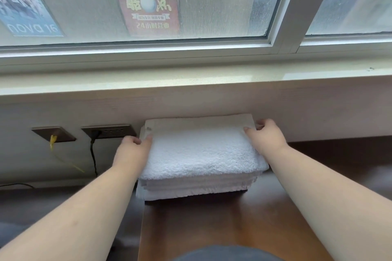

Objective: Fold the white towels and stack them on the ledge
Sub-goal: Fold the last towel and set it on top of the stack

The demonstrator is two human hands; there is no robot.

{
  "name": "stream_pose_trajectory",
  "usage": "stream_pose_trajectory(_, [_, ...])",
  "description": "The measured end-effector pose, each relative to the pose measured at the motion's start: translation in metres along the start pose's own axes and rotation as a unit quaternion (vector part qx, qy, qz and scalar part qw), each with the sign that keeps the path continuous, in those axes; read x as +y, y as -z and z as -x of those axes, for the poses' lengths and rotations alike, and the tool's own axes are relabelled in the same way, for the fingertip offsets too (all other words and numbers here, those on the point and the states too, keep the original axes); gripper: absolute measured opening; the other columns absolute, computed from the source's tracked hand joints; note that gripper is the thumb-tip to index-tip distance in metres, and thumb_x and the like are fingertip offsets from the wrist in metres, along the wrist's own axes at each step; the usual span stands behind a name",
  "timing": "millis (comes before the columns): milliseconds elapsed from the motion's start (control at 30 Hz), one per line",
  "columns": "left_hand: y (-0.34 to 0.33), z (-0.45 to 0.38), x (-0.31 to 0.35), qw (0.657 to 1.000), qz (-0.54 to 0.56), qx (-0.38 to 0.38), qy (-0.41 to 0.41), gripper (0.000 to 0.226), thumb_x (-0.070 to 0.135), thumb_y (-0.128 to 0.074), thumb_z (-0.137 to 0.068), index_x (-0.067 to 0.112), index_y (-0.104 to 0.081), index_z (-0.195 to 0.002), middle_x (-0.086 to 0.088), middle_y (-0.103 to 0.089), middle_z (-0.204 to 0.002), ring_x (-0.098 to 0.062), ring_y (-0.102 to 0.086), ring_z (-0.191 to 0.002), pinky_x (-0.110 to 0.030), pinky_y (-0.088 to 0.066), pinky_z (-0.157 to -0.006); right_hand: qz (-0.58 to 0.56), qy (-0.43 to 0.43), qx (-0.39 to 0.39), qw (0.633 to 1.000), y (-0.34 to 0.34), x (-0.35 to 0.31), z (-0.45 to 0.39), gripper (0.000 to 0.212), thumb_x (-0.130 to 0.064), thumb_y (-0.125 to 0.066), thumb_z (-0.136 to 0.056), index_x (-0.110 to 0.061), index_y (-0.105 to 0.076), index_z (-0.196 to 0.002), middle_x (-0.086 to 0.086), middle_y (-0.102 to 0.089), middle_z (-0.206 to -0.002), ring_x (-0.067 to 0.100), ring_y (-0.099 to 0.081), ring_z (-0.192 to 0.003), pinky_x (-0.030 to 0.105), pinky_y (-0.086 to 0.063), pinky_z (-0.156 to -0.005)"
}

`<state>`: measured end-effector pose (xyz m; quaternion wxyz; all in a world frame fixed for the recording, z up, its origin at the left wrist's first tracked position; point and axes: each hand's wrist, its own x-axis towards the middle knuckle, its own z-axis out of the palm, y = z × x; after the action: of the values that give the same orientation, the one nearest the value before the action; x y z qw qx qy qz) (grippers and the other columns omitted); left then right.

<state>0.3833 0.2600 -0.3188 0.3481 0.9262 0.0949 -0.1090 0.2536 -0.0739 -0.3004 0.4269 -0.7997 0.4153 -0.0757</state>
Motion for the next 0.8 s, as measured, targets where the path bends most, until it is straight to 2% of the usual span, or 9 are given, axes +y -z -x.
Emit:
stream_pose_trajectory(100, [0.0,0.01,-0.005,0.996,-0.081,-0.033,-0.023,0.054,0.069,-0.044,-0.084,0.016,-0.051,-0.093,0.001,-0.062,-0.085,-0.017,-0.056,-0.073,-0.029,-0.037,-0.058,0.04,-0.005,-0.01,0.999,0.004,0.011,0.011,0.057,-0.047,-0.068,-0.084,-0.015,-0.054,-0.129,-0.001,-0.061,-0.115,0.019,-0.059,-0.09,0.029,-0.045,-0.071])
stream_pose_trajectory(200, [0.007,0.013,-0.001,0.991,-0.114,-0.052,-0.057,0.044,0.057,-0.041,-0.094,0.016,-0.053,-0.087,-0.002,-0.059,-0.08,-0.013,-0.05,-0.067,-0.029,-0.033,-0.053,0.067,-0.029,-0.05,0.996,0.005,0.02,0.019,0.055,-0.049,-0.068,-0.084,-0.015,-0.056,-0.125,0.002,-0.066,-0.112,0.022,-0.063,-0.094,0.034,-0.051,-0.082])
stream_pose_trajectory(367, [0.021,0.012,0.008,0.995,-0.044,0.028,-0.085,0.037,0.041,-0.038,-0.101,0.011,-0.045,-0.082,-0.004,-0.05,-0.075,-0.022,-0.044,-0.066,-0.034,-0.031,-0.062,0.04,0.036,-0.009,0.999,0.005,0.016,0.025,0.045,-0.039,-0.066,-0.091,-0.016,-0.057,-0.129,-0.004,-0.06,-0.113,0.015,-0.054,-0.094,0.028,-0.039,-0.082])
stream_pose_trajectory(467, [0.024,0.013,0.008,0.993,-0.084,0.012,-0.079,0.037,0.04,-0.036,-0.102,0.006,-0.049,-0.096,-0.009,-0.055,-0.086,-0.029,-0.048,-0.082,-0.035,-0.035,-0.072,0.036,0.035,-0.015,0.999,0.003,0.01,0.028,0.047,-0.04,-0.064,-0.092,-0.015,-0.056,-0.132,-0.004,-0.059,-0.112,0.018,-0.056,-0.098,0.026,-0.038,-0.084])
stream_pose_trajectory(567, [0.022,0.02,0.002,0.997,-0.067,-0.005,-0.032,0.042,0.045,-0.044,-0.098,0.01,-0.046,-0.121,-0.016,-0.057,-0.11,-0.033,-0.051,-0.094,-0.038,-0.04,-0.083,0.012,-0.035,-0.047,0.998,0.005,0.019,0.032,0.051,-0.05,-0.061,-0.09,-0.017,-0.057,-0.129,0.003,-0.064,-0.119,0.026,-0.061,-0.105,0.031,-0.046,-0.086])
stream_pose_trajectory(600, [0.022,0.025,-0.002,0.994,-0.08,0.027,-0.064,0.047,0.049,-0.047,-0.095,0.015,-0.044,-0.128,-0.015,-0.053,-0.124,-0.035,-0.052,-0.103,-0.042,-0.042,-0.089,-0.016,-0.057,-0.043,0.997,0.008,0.024,0.036,0.051,-0.055,-0.06,-0.088,-0.02,-0.059,-0.125,0.003,-0.066,-0.114,0.026,-0.063,-0.101,0.032,-0.05,-0.083])
stream_pose_trajectory(667, [0.021,0.041,-0.01,0.947,-0.155,0.111,-0.259,0.053,0.054,-0.057,-0.088,0.024,-0.045,-0.13,-0.007,-0.045,-0.137,-0.033,-0.045,-0.121,-0.048,-0.038,-0.099,-0.06,-0.078,-0.007,0.995,0.014,0.034,0.048,0.049,-0.067,-0.055,-0.079,-0.027,-0.062,-0.107,-0.001,-0.068,-0.098,0.023,-0.068,-0.084,0.034,-0.057,-0.07])
stream_pose_trajectory(733, [0.012,0.057,-0.016,0.856,-0.231,0.094,-0.453,0.059,0.055,-0.071,-0.078,0.026,-0.052,-0.125,-0.004,-0.049,-0.134,-0.031,-0.046,-0.121,-0.047,-0.038,-0.101,-0.087,-0.078,0.02,0.993,0.019,0.046,0.058,0.048,-0.074,-0.051,-0.071,-0.032,-0.059,-0.091,-0.006,-0.066,-0.088,0.02,-0.068,-0.075,0.042,-0.061,-0.071])
stream_pose_trajectory(800, [0.0,0.065,-0.016,0.811,-0.294,0.039,-0.504,0.061,0.052,-0.079,-0.071,0.026,-0.058,-0.122,-0.004,-0.056,-0.126,-0.031,-0.054,-0.112,-0.046,-0.046,-0.091,-0.101,-0.072,-0.024,0.992,0.021,0.055,0.067,0.05,-0.077,-0.055,-0.067,-0.034,-0.057,-0.091,-0.007,-0.065,-0.094,0.017,-0.069,-0.073,0.039,-0.061,-0.067])
